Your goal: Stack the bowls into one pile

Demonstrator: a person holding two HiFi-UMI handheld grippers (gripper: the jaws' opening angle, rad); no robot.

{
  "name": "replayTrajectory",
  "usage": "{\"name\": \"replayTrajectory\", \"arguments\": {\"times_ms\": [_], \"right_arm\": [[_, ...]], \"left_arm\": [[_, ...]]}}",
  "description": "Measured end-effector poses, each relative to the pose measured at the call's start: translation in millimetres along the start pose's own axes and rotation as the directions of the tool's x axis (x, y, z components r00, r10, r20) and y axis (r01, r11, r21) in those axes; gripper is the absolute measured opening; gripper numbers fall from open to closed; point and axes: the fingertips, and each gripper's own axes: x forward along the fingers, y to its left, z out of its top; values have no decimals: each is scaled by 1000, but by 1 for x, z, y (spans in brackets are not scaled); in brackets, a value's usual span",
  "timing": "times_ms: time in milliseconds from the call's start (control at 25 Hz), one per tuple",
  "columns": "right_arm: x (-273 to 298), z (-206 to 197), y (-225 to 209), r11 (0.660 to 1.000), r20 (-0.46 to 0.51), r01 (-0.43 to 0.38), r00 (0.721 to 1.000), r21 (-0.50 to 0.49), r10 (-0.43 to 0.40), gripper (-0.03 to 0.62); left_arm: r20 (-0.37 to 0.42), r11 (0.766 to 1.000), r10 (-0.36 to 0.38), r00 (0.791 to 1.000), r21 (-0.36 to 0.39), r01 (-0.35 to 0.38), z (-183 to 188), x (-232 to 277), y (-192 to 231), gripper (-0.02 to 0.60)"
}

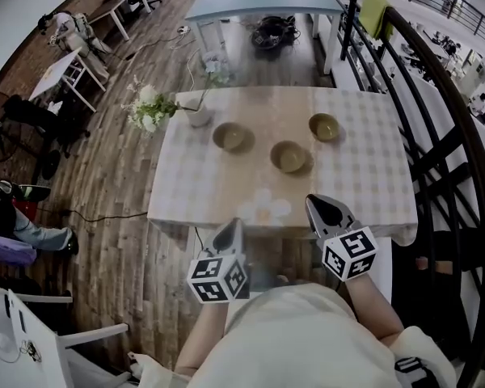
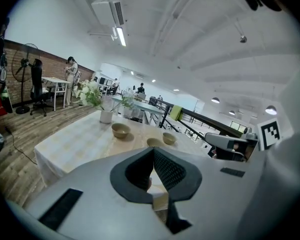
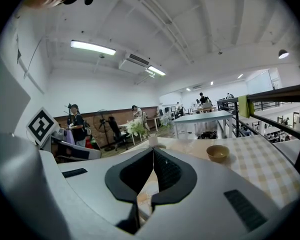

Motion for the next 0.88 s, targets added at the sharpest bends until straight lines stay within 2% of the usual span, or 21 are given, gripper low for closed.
{"name": "replayTrajectory", "arguments": {"times_ms": [400, 880], "right_arm": [[38, -4, -27, 999, -53, 38, 998, -21, -40, 2], [112, -12, -66, 992, -112, 117, 986, -52, -122, 2]], "left_arm": [[-19, 999, 40, 999, -5, -40, 7, 26, 25, 5], [-52, 1000, 14, 999, 7, -13, 35, 80, 63, 5]]}}
